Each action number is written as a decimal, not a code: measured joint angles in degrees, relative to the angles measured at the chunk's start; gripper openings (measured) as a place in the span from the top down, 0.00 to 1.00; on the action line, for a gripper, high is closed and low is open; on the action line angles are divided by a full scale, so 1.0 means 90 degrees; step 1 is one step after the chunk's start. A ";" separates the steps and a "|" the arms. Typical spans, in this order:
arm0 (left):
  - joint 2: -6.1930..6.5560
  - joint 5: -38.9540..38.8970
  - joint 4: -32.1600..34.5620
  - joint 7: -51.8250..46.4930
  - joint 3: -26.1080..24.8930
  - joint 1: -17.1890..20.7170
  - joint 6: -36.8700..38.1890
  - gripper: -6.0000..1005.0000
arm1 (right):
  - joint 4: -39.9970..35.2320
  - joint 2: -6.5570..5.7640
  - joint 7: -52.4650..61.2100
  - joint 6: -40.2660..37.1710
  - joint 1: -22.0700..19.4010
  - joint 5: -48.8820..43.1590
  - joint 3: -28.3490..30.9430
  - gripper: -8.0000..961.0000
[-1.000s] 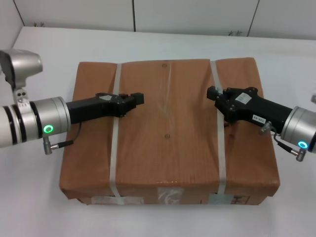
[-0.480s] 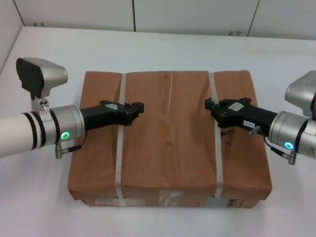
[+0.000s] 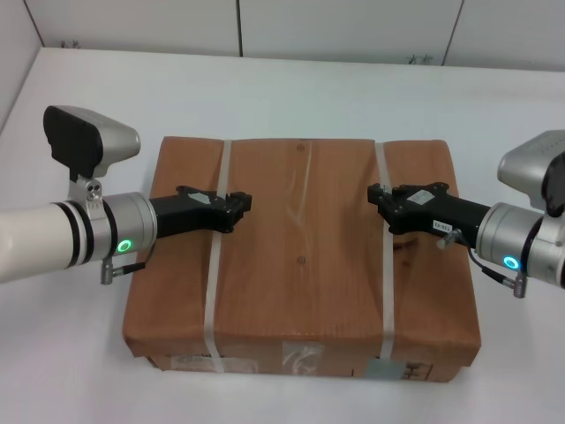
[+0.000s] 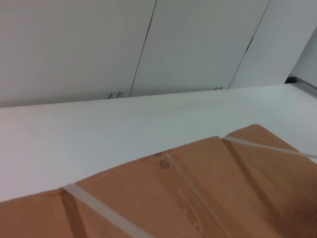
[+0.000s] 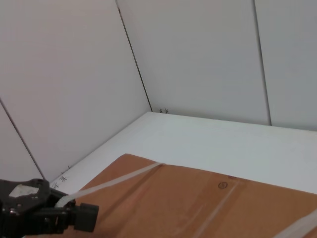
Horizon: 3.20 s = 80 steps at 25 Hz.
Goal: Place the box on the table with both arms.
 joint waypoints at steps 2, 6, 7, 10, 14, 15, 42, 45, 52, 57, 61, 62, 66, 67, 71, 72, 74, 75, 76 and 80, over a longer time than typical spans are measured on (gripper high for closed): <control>-0.0001 -0.0014 -0.0006 0.0025 0.0032 -0.0001 -0.0025 0.93 | 0.0077 -0.0001 0.0038 0.0127 0.0084 0.0000 -0.0001 0.88; -0.0002 -0.0028 -0.0015 0.0059 0.0042 0.0006 -0.0046 0.93 | 0.0141 0.0000 0.0114 0.0306 0.0146 0.0000 0.0002 0.88; -0.0004 -0.0028 -0.0015 0.0059 0.0043 0.0009 -0.0049 0.92 | 0.0141 0.0000 0.0149 0.0315 0.0146 0.0000 0.0002 0.88; -0.0009 -0.0036 -0.0050 0.0055 0.0043 0.0028 -0.0086 0.88 | 0.0141 0.0000 0.0190 0.0316 0.0146 0.0000 0.0009 0.88; -0.0010 -0.0040 -0.0131 0.0035 0.0026 0.0042 -0.0207 0.83 | 0.0141 0.0001 0.0209 0.0318 0.0137 0.0005 0.0051 0.87; -0.0011 -0.0043 -0.0141 0.0045 0.0019 0.0047 -0.0210 0.82 | 0.0140 0.0001 0.0211 0.0318 0.0121 0.0018 0.0060 0.87; 0.0009 -0.0065 -0.0019 0.0312 -0.0028 0.0153 -0.0141 0.19 | 0.0046 -0.0001 0.0183 0.0629 -0.0269 0.0082 0.0752 0.11; 0.0000 -0.0065 -0.0019 0.0314 -0.0031 0.0152 -0.0067 0.19 | 0.0069 -0.0001 0.0305 0.1011 -0.0217 0.0055 0.0752 0.11; 0.0037 -0.0351 -0.0021 0.0404 -0.0034 0.0202 0.0404 0.19 | 0.0056 0.0000 0.0341 0.1104 -0.0325 0.0081 0.0812 0.11; 0.0062 -0.0461 0.0048 0.0575 -0.0034 0.0320 0.0721 0.19 | -0.0134 0.0001 0.0250 0.0632 -0.0597 0.0087 0.1060 0.11; 0.0086 -0.0447 0.0362 0.0643 -0.0034 0.0514 0.1111 0.19 | -0.0509 0.0000 -0.0086 -0.0079 -0.1048 0.0289 0.1227 0.11; 0.0107 -0.0438 0.0463 0.0649 -0.0033 0.0577 0.1256 0.19 | -0.0592 0.0000 -0.0180 -0.0275 -0.1142 0.0333 0.1246 0.11; 0.0306 -0.0420 0.0806 0.0726 -0.0031 0.0805 0.2191 0.19 | -0.1018 -0.0018 -0.0508 -0.1335 -0.1502 0.0353 0.1216 0.11; 0.0382 -0.0418 0.0851 0.0754 -0.0028 0.0838 0.2524 0.19 | -0.1158 -0.0028 -0.0540 -0.1634 -0.1587 0.0319 0.1180 0.11; 0.0731 -0.0408 0.0943 0.0780 0.0019 0.0865 0.3853 0.19 | -0.1806 -0.0070 -0.0426 -0.2780 -0.1691 -0.0234 0.0909 0.11; 0.0819 -0.0403 0.0944 0.0785 0.0028 0.0860 0.4177 0.19 | -0.1981 -0.0092 -0.0301 -0.3127 -0.1667 -0.0583 0.0830 0.11; 0.0956 -0.0383 0.0947 0.0815 0.0034 0.0831 0.4707 0.19 | -0.2311 -0.0133 0.0016 -0.3813 -0.1593 -0.1264 0.0738 0.11; 0.1031 -0.0355 0.0957 0.0844 0.0034 0.0806 0.5005 0.19 | -0.2479 -0.0146 0.0163 -0.4095 -0.1552 -0.1511 0.0721 0.11; 0.1071 -0.0335 0.0970 0.0858 0.0035 0.0789 0.5193 0.19 | -0.2667 -0.0160 0.0340 -0.4414 -0.1501 -0.1754 0.0716 0.11; 0.1177 -0.0251 0.1073 0.0854 0.0031 0.0734 0.5729 0.19 | -0.3160 -0.0162 0.0717 -0.5501 -0.1323 -0.2169 0.0724 0.11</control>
